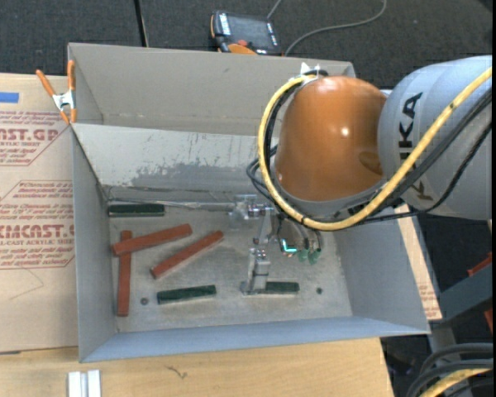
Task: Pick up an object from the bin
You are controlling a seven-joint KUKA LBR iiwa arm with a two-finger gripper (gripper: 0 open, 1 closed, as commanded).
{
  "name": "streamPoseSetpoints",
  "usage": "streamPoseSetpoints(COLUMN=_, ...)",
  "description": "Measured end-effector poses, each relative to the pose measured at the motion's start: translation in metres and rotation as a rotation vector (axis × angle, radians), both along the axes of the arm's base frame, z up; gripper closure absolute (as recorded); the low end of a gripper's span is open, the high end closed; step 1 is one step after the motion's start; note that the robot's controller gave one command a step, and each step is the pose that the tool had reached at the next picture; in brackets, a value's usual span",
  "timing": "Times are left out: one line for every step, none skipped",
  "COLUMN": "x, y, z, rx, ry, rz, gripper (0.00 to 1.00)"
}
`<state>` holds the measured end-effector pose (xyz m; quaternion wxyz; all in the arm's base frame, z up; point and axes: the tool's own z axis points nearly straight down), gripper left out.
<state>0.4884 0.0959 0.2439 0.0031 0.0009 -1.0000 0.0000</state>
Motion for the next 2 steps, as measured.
streamPoseSetpoints(x=0.0028, y=0.0188, z=-0.1757, rx=0.002, ry=-0.01, rz=0.32, gripper=0.0)
streamPoseSetpoints(x=0.0023, y=0.0192, z=-0.1735, rx=0.003, ry=-0.008, rz=0.319, gripper=1.0)
